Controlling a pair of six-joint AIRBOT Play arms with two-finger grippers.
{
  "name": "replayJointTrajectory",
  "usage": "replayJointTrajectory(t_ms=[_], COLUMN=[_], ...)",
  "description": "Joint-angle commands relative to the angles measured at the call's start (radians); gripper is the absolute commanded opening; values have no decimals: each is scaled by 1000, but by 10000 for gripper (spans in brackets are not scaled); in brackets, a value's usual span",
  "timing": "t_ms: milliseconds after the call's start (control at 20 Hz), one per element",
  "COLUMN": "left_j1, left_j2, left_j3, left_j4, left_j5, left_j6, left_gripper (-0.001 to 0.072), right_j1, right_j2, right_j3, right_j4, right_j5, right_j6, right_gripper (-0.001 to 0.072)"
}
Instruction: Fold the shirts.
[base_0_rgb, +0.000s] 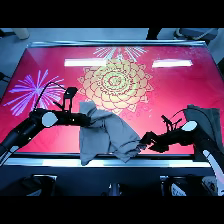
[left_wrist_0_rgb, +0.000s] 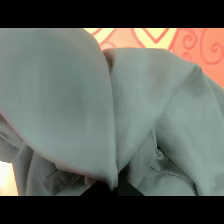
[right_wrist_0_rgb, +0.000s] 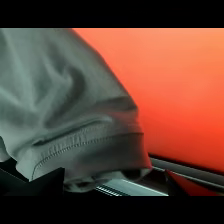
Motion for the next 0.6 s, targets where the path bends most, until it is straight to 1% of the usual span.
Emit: replayJointTrajectory(t_ms=[0,100,150,200,250,300,400,450,550], left_j1=[5,5,5,5,10,17,36,43,54], left_j2=[26,32,34,39,49,63,103,126,171], left_j3=[4,4,4,4,13,42,169,262,510], left_j4=[0,0,0,1,19,51,126,169,248], left_j5=[6,6,6,6,3,-10,-69,-101,-140], left_j6=[6,6,6,7,8,13,70,92,94], left_gripper=[22,22,22,22,22,22,22,22,22], right_j1=[17,108,159,193,197,183,145,122,83], right_j2=[-57,-77,-78,-77,-77,-70,-14,30,142], right_j3=[-49,-48,-48,-37,-10,40,219,341,655], right_j4=[127,138,149,147,147,123,18,-28,-121], right_j5=[-72,-122,-178,-202,-198,-169,-74,-36,4], right_j6=[-52,-52,-52,-48,-47,-55,-57,-69,-79], right_gripper=[703,700,620,299,32,25,25,25,24])
